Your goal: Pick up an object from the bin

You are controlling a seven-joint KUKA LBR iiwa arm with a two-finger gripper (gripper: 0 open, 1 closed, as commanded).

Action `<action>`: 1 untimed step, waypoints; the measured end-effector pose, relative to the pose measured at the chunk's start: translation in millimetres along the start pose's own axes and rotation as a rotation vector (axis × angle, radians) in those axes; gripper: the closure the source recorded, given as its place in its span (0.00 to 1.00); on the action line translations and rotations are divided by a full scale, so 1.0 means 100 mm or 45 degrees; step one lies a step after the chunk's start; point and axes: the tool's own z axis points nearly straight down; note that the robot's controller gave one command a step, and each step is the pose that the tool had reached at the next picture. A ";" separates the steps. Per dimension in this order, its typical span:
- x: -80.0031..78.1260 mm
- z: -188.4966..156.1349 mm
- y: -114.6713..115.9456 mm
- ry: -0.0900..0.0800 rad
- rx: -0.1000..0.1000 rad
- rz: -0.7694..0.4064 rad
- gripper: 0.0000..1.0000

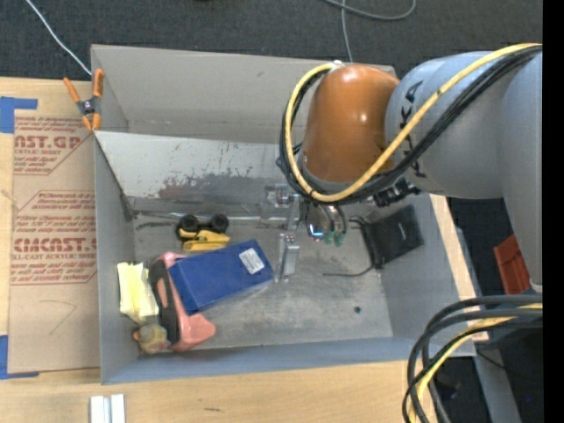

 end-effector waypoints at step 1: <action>-0.02 -0.05 0.00 -0.010 0.000 0.001 0.00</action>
Offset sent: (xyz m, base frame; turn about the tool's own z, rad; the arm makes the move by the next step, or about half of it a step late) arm -0.0201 0.0640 -0.0823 0.0108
